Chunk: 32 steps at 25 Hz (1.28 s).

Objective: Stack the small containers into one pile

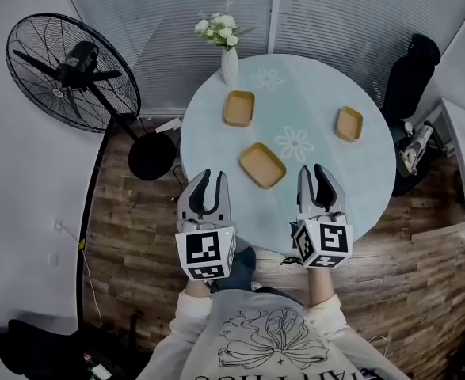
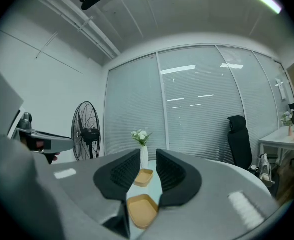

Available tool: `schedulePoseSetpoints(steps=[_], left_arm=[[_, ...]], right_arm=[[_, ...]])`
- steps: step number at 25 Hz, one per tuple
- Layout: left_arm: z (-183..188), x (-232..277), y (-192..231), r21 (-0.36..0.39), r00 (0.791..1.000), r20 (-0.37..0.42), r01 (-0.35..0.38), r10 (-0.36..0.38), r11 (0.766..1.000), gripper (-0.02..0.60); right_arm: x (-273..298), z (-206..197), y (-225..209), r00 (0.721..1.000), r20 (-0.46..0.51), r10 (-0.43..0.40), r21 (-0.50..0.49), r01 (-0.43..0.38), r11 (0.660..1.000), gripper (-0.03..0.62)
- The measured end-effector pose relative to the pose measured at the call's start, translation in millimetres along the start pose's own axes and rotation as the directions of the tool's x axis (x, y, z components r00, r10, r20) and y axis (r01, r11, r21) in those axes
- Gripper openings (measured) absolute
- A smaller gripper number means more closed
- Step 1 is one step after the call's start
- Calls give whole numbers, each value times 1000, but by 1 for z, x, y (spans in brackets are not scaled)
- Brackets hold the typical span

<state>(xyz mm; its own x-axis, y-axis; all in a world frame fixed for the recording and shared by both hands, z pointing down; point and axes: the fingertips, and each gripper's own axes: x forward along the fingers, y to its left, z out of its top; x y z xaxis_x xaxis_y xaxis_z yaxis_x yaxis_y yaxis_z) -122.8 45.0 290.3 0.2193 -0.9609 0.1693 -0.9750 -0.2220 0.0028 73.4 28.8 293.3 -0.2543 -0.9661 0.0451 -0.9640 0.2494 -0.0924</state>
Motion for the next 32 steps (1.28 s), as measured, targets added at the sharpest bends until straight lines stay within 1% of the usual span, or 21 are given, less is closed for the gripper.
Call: schedulePoseSetpoints(steps=[7,15,22,27,32], left_arm=[[6,69,26,-1,999,-15,42,-42,999,75],[5,134,58,-23,997,-49,63,-64,998,75],[-4,182,75,-34,993,-83,79,-82,996,75],[-15,218,81,-50,988,-120,93,-98,994,75],[-33,239,85,-61,981,-163,94,-103,994,75]], right_arm=[[68,-5,2,999,-30,-13,-9,13,1000,95],[134,-10,2,997,-69,-27,-19,26,999,95],[182,-25,-3,991,-127,-29,-34,25,999,104],[216,-38,-10,986,-160,-41,-18,39,999,104],[234,-59,-11,978,-204,-35,0,36,999,104]])
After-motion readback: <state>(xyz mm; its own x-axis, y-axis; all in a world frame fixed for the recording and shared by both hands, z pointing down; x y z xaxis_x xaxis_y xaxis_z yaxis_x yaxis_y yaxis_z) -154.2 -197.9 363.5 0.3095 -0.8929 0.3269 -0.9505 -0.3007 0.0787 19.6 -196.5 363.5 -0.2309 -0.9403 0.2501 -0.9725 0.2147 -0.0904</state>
